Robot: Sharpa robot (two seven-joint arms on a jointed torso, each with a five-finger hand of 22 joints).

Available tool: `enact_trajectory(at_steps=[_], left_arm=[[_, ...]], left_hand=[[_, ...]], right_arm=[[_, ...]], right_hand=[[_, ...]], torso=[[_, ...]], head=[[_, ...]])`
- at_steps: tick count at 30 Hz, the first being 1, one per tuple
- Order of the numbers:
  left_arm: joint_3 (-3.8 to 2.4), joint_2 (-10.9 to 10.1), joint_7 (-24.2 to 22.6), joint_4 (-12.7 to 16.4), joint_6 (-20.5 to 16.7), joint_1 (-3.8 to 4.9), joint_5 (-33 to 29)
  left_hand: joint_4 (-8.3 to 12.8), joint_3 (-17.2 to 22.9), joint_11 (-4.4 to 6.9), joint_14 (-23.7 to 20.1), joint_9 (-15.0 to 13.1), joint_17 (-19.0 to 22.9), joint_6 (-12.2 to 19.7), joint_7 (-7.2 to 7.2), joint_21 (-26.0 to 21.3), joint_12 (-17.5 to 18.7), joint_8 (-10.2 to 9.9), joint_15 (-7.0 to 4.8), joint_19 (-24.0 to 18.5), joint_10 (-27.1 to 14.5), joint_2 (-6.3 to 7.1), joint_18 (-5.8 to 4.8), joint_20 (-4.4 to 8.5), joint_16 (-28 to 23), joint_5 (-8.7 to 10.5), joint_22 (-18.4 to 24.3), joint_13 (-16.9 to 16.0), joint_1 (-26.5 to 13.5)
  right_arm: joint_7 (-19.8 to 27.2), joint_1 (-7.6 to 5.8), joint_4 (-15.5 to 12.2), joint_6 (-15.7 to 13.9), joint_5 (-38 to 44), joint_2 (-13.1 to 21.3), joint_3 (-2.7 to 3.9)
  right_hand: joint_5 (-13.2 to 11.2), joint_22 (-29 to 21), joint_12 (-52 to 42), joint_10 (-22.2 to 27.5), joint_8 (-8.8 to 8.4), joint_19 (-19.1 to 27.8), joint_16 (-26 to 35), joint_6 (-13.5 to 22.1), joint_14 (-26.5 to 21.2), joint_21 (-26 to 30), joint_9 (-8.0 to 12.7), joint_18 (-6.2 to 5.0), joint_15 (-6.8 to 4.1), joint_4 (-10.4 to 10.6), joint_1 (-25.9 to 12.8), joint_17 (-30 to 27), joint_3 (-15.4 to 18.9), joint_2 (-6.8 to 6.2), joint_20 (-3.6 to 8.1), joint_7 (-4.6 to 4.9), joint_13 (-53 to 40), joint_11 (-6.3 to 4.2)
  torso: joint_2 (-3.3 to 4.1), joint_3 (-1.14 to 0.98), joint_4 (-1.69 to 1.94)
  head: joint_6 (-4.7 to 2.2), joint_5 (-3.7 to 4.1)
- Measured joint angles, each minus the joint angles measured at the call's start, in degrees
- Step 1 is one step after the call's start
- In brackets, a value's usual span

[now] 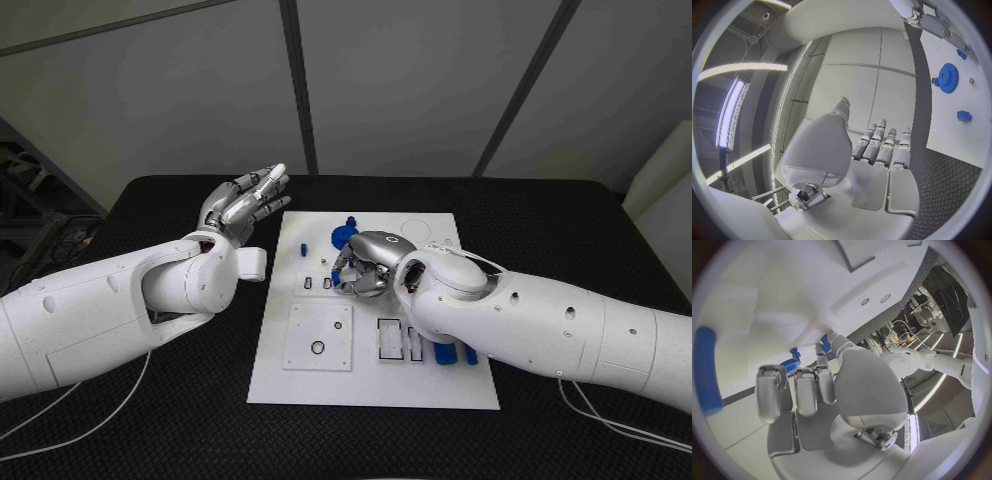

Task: Assemble the parts on the task board

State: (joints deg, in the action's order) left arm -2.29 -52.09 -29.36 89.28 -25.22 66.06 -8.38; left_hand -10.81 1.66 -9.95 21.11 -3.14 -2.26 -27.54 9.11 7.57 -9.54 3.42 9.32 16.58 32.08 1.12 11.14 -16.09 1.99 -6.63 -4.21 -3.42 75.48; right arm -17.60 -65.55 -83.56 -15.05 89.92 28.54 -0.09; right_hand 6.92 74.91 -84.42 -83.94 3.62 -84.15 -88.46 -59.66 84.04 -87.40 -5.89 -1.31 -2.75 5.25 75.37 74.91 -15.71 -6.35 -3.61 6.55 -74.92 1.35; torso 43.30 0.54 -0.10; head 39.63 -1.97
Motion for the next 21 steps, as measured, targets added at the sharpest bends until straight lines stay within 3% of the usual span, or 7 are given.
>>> enact_trajectory(at_steps=[6, 16, 21], left_arm=[[0.00, 0.0, 0.0, 0.0, 0.0, 0.00, 0.0], [0.00, 0.0, 0.1, 0.0, 0.0, 0.00, 0.0], [0.00, 0.0, 0.1, 0.0, 0.0, 0.00, 0.0]], left_hand=[[0.0, 0.0, 0.00, 0.0, 0.0, 0.0, 0.0, 0.00, 0.0, 0.0, 0.0, 0.00, 0.0, 0.0, 0.00, 0.00, 0.00, 0.0, 0.00, 0.0, 0.0, 0.0], [0.0, 0.0, 0.00, 0.0, 0.0, 0.0, 0.0, 0.00, 0.0, 0.0, 0.0, 0.00, 0.0, 0.0, 0.00, 0.00, 0.00, 0.0, 0.00, 0.0, 0.0, 0.0], [0.0, 0.0, 0.00, 0.0, 0.0, 0.0, 0.0, 0.00, 0.0, 0.0, 0.0, 0.00, 0.0, 0.0, 0.00, -0.01, 0.00, 0.0, 0.00, 0.0, 0.0, 0.0]], right_arm=[[-0.1, 0.03, -0.1, 0.0, 0.0, 0.0, -0.04], [-0.2, 0.19, -0.2, -1.0, 0.0, 0.2, -0.16], [-0.2, 0.19, -0.6, -2.7, 0.0, 0.5, -0.16]], right_hand=[[-2.2, 0.0, 1.1, 0.0, 0.01, 0.2, 0.0, 2.1, 0.0, 0.0, 0.0, 0.00, 0.42, 1.0, -1.2, 0.0, 1.0, -1.22, -0.18, 0.33, 0.0, 0.41], [-2.6, 0.0, 4.2, 0.1, 0.14, 0.0, 0.3, 6.7, 0.0, 0.8, 0.5, 0.01, 0.83, 3.0, -2.2, 0.0, 2.8, -3.02, -0.84, 1.12, 0.0, 1.32], [-2.6, 0.0, 4.4, 0.1, 0.14, 0.2, 0.3, 7.3, 0.0, 0.8, 0.4, 0.00, 0.83, 3.5, -2.1, 0.0, 3.1, -3.14, -1.00, 1.31, 0.0, 1.32]], torso=[[0.00, 0.00, 0.00], [0.00, -0.01, -0.02], [0.00, -0.02, -0.02]], head=[[0.01, -0.01], [-0.03, -0.03], [-0.07, -0.03]])
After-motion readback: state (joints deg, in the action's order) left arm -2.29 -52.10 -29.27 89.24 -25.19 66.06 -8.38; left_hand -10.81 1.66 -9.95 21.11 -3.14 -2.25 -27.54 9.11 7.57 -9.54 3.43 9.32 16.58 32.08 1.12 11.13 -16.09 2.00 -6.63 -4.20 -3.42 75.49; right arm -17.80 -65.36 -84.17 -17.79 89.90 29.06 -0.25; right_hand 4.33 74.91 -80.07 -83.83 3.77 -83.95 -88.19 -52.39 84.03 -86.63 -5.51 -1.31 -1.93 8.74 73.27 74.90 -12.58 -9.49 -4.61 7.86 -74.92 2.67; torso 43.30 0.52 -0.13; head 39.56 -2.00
